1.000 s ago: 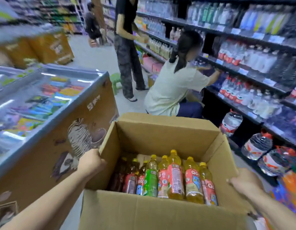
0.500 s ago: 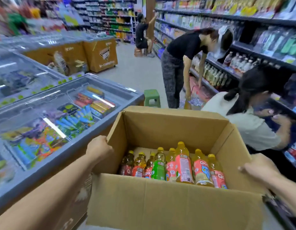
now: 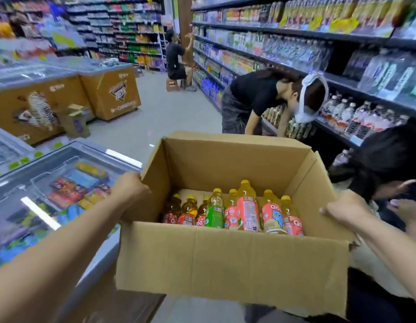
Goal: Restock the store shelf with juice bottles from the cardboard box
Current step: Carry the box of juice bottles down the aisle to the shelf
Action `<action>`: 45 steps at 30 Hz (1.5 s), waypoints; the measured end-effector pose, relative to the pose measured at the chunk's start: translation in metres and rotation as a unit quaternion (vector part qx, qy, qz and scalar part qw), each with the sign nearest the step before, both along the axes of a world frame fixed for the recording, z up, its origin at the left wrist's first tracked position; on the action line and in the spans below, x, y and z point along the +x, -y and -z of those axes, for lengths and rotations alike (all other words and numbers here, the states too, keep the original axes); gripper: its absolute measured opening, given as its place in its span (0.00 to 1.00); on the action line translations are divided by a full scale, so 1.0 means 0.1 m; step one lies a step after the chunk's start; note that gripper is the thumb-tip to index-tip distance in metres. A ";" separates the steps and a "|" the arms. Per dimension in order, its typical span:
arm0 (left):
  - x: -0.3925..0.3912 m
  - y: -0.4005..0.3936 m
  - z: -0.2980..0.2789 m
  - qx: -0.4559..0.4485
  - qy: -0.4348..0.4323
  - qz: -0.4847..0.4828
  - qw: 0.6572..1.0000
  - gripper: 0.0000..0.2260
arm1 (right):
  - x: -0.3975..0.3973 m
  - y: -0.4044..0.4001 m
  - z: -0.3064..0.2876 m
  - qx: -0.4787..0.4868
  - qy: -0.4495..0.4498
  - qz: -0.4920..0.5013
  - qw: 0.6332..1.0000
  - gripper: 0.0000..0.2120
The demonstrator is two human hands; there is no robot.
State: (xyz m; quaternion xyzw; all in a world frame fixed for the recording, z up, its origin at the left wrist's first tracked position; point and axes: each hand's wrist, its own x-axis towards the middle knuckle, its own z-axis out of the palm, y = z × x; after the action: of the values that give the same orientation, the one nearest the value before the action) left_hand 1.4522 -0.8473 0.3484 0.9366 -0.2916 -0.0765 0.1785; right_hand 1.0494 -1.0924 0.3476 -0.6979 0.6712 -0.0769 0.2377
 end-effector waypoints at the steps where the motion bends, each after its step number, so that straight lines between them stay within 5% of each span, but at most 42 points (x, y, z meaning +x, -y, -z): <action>1: 0.12 0.19 -0.02 -0.006 -0.004 -0.002 1.000 0.06 | 0.14 0.19 -0.03 -0.004 -0.001 -0.004 1.000 0.11; 16: 2.22 2.68 0.05 -0.002 -0.046 0.027 0.999 0.11 | 2.16 2.44 -0.09 -0.011 -0.040 0.023 0.999 0.12; 36: 4.37 4.18 0.88 0.046 -0.068 -0.189 0.978 0.10 | 5.43 5.37 0.93 0.045 -0.034 -0.156 0.986 0.11; 45: 5.24 4.44 1.24 0.069 -0.097 -0.268 0.956 0.14 | 7.02 6.04 1.25 0.068 -0.062 -0.228 0.969 0.12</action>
State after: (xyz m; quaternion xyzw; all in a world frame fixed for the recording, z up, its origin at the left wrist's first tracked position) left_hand 1.9767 -1.2918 0.2242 0.9784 -0.0048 -0.1363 0.1552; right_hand 1.7511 -1.6965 0.2227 -0.8181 0.5117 0.0685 0.2533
